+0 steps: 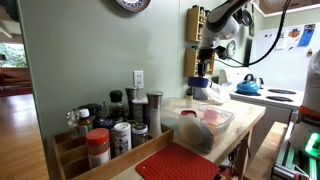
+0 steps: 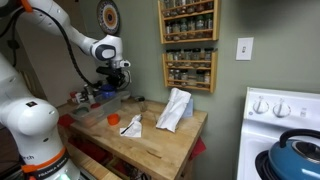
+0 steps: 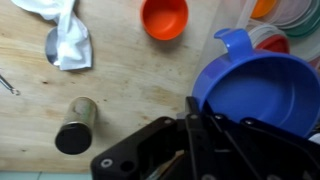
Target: Pick up the blue cup from the countertop and put it into the crisper drawer pick up the orange cup and put it in the blue cup inside the crisper drawer
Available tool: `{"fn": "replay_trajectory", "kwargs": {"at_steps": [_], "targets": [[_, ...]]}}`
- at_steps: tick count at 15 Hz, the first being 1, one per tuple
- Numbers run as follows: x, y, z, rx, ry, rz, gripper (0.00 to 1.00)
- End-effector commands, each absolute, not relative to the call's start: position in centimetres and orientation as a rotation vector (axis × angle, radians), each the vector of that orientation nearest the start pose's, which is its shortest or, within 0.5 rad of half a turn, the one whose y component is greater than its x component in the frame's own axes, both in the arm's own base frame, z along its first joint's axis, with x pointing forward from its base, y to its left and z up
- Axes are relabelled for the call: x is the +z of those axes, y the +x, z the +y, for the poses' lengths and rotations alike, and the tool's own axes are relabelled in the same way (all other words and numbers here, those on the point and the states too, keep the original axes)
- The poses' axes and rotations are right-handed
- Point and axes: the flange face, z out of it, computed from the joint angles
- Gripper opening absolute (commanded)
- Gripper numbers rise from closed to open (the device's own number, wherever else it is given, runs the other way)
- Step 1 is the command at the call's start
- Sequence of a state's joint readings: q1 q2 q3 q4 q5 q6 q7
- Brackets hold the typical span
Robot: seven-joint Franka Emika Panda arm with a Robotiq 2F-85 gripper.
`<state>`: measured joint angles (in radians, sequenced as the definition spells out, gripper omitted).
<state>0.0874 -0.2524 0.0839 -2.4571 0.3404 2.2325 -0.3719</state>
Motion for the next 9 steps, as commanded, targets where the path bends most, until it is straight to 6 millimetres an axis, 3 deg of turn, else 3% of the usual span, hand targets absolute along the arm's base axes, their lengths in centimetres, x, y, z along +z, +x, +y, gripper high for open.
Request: {"fn": "replay_trajectory", "kwargs": {"at_steps": [1,5,9], "targets": [[38.7,43.3,14.8,-0.02,-2.831,-0.544,0.01],[37.1,43.7,19.6,-0.053,-2.87,-0.511,0.01],[35.7,45.9,22.0,-0.18,-2.896,-0.472,0.01]]}}
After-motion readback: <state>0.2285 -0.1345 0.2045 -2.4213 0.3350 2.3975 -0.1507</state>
